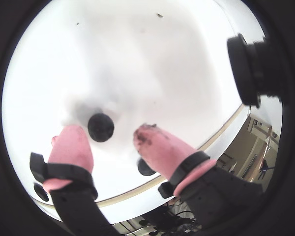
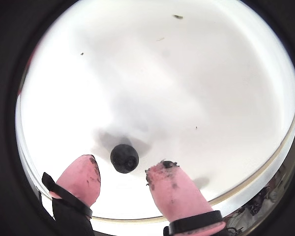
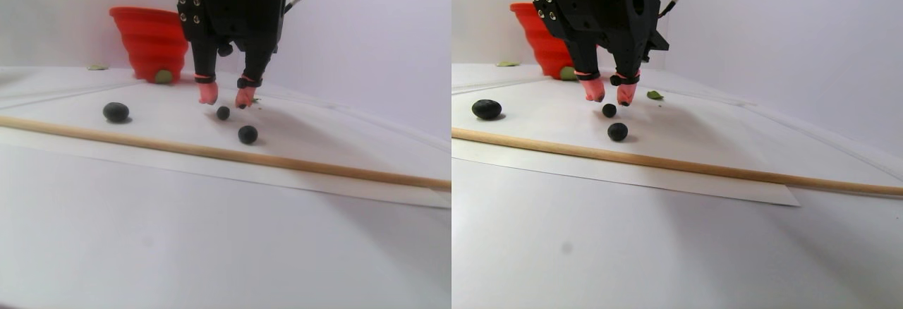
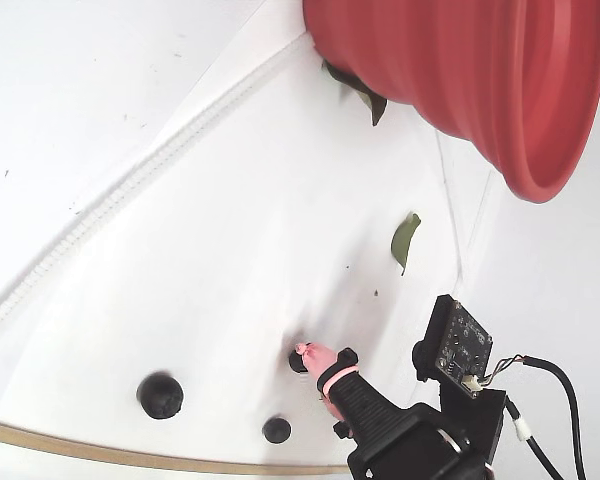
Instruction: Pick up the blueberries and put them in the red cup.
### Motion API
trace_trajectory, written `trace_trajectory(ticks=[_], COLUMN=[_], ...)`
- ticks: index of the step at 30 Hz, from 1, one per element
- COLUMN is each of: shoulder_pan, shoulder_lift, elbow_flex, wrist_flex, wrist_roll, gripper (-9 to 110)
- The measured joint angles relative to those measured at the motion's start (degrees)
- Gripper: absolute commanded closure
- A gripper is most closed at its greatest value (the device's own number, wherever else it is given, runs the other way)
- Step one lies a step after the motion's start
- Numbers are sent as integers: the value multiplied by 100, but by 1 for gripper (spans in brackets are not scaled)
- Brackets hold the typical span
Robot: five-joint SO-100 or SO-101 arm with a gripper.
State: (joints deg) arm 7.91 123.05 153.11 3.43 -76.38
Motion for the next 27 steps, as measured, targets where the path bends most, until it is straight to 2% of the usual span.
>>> trace_trajectory(ticks=[27], shoulder_pan=[-9], shoulder_lift=[-457], elbow_flex=[-9], wrist_flex=[-448], wrist_roll=[237], gripper=[83])
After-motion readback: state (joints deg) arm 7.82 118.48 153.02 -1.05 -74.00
